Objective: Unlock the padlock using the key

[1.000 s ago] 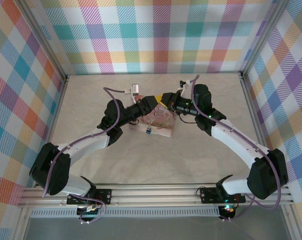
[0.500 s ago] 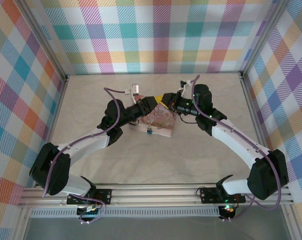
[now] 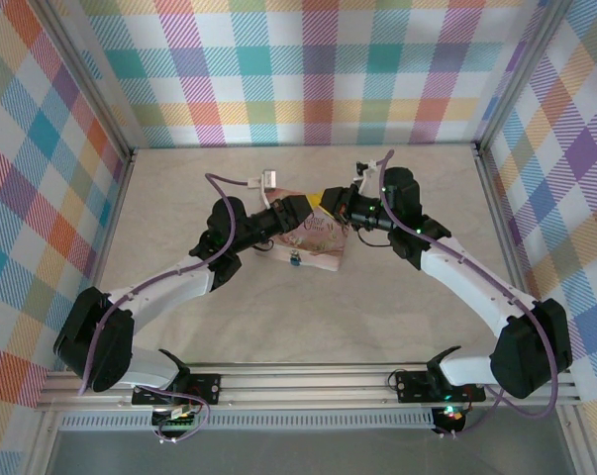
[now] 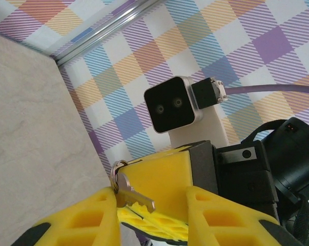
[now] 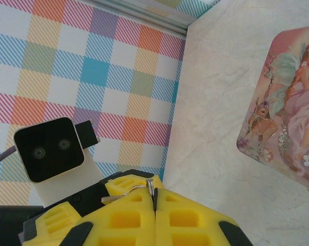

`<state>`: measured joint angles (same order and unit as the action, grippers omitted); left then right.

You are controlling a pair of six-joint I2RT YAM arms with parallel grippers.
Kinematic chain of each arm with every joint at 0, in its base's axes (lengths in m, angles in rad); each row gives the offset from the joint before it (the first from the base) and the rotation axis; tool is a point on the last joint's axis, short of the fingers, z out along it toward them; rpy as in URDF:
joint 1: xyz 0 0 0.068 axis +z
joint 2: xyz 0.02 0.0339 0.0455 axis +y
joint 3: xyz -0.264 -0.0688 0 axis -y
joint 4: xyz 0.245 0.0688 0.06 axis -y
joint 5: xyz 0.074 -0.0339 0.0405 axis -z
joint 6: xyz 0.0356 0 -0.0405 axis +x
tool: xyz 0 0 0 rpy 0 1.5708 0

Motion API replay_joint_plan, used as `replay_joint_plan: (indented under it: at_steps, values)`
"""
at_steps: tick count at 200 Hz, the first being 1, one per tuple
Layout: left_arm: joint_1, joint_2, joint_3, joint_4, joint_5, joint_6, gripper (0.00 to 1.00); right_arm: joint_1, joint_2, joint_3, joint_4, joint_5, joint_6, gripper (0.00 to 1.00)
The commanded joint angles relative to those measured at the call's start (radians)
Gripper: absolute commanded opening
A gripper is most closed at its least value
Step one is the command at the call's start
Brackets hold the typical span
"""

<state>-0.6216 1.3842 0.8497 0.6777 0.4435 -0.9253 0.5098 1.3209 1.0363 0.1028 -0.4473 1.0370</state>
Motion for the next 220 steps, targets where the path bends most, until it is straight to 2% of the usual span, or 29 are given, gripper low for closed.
replay_joint_plan:
  at_steps: [1,22,45,60,111,160,220]
  values:
    - [-0.007,-0.025,0.012,-0.064,-0.034,0.093,0.17,-0.019,-0.035,0.016,-0.007,-0.005,-0.001,0.0]
    - [-0.007,-0.026,0.013,-0.071,-0.037,0.097,0.19,-0.019,-0.034,0.016,-0.011,-0.013,-0.002,0.0]
    - [-0.007,-0.025,0.015,-0.082,-0.042,0.101,0.26,-0.019,-0.037,0.016,-0.014,-0.016,-0.003,0.0]
    - [-0.007,-0.022,0.015,-0.085,-0.045,0.102,0.27,-0.019,-0.037,0.018,-0.016,-0.019,-0.003,0.0]
    - [-0.007,-0.018,0.017,-0.105,-0.052,0.117,0.0,-0.019,-0.046,0.024,-0.034,-0.019,-0.014,0.0]
    - [-0.007,-0.017,0.017,-0.134,-0.065,0.138,0.0,-0.022,-0.053,0.038,-0.067,-0.015,-0.04,0.0]
    - [0.008,-0.091,0.013,-0.147,-0.081,0.14,0.3,-0.024,-0.071,0.084,-0.21,0.0,-0.231,0.0]
